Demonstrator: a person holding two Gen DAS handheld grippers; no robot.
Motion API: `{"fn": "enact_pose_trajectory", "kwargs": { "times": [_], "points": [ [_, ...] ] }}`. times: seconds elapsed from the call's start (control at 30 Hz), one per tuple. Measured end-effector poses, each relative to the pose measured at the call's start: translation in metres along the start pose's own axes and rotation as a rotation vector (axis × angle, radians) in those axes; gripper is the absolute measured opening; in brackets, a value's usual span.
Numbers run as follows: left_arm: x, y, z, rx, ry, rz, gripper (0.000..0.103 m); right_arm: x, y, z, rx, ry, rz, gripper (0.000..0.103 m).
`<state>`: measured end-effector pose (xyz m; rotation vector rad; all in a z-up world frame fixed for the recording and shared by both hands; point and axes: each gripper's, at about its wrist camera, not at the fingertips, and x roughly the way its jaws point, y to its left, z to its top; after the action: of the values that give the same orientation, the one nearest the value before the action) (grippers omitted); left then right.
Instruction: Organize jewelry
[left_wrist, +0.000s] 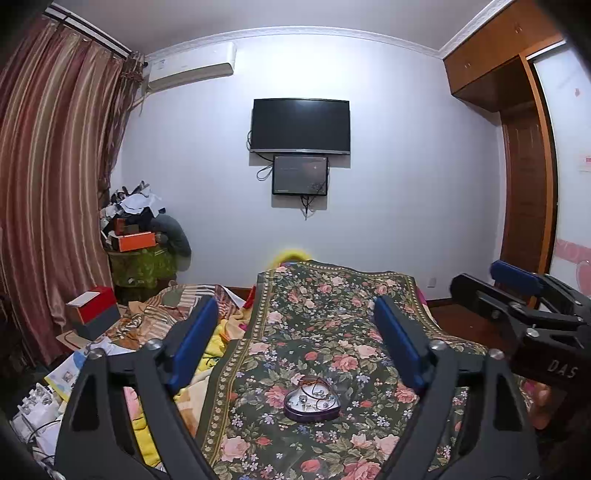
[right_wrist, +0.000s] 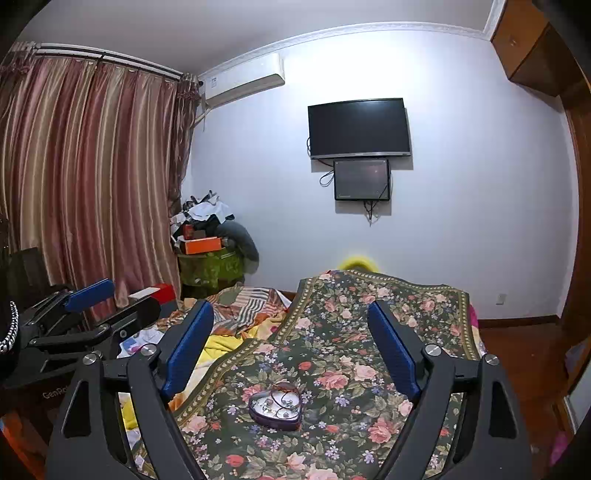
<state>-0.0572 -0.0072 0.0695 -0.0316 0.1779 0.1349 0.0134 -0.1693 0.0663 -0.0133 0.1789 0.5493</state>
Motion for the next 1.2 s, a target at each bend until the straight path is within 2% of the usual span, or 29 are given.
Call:
{"fn": "enact_pose_trajectory", "kwargs": {
  "times": [0.3, 0.97, 1.2],
  "points": [
    [-0.0009, 0.0074, -0.0045, -0.027, 0.016, 0.012, 0.094, -0.004, 0.001, -0.0047, 0.0, 0.004, -0.012, 0.095],
    [0.0006, 0.0052, -0.009, -0.022, 0.032, 0.017, 0.095, -0.0028, -0.0047, -0.009, 0.007, 0.04, -0.006, 0.096],
    [0.0021, 0.0047, -0.0102, -0.022, 0.036, 0.024, 0.098, -0.002, -0.0059, -0.01, 0.012, 0.053, -0.003, 0.096]
  ]
}}
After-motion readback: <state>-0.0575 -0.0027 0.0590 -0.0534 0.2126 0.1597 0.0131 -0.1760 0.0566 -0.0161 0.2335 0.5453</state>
